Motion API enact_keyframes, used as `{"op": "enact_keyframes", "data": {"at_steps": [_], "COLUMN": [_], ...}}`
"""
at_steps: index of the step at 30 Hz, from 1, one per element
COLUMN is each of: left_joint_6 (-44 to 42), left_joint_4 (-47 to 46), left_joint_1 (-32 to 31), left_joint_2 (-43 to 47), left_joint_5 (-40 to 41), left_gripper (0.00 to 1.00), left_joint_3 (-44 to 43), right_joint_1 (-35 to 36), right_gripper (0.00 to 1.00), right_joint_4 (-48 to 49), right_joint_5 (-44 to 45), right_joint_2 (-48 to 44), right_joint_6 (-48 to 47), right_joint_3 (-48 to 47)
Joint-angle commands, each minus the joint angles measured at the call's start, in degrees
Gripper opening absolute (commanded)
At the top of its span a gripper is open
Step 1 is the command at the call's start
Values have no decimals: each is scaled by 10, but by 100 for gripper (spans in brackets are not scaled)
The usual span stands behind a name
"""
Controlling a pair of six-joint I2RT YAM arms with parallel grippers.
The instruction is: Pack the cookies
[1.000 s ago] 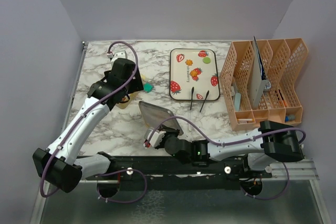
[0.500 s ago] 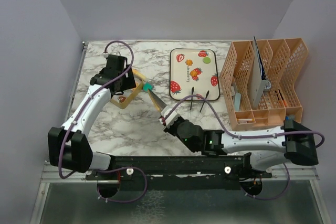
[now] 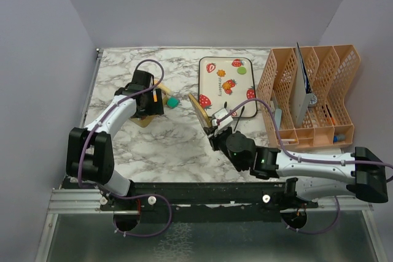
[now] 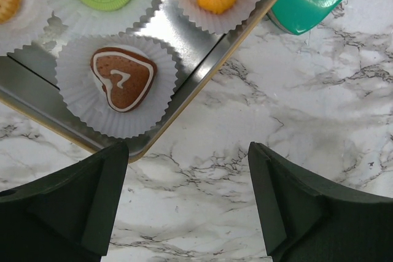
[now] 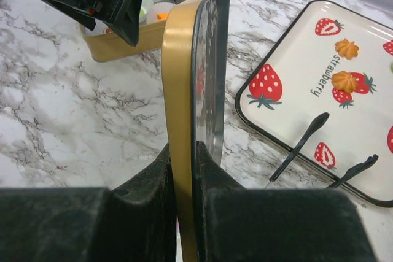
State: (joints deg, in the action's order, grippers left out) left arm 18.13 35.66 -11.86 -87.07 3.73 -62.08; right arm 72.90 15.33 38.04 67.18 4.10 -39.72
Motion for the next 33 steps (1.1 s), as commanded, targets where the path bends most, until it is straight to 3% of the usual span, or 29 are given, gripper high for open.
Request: {"op": "enact_keyframes", "data": {"at_steps": [1,10,16,26,33], "left_joint_6": [-9,-8,6,85,172], "left_joint_4": [-9,-8,-8,-13,-90], "left_joint_1": [3,2,-19,-134,-206], "left_joint_2": [-12,-21,-6,4,9], "left_joint_5": [-55,-77,-134,-178,-218], "left_gripper": [85,83,81,80,80], "left_joint_3": [12,13,19,17,29], "right_joint_1": [-2,-2,-3,-5,-15], "right_gripper": [6,6,6,6,6], "right_joint_4": [1,5,6,2,-9], "right_joint_5": [1,4,8,25,38], "right_joint_2": [-16,-34,-36,-46,-72], "right_joint_6": [30,32,32,38,49], "right_joint_3": [18,32,34,38,52]}}
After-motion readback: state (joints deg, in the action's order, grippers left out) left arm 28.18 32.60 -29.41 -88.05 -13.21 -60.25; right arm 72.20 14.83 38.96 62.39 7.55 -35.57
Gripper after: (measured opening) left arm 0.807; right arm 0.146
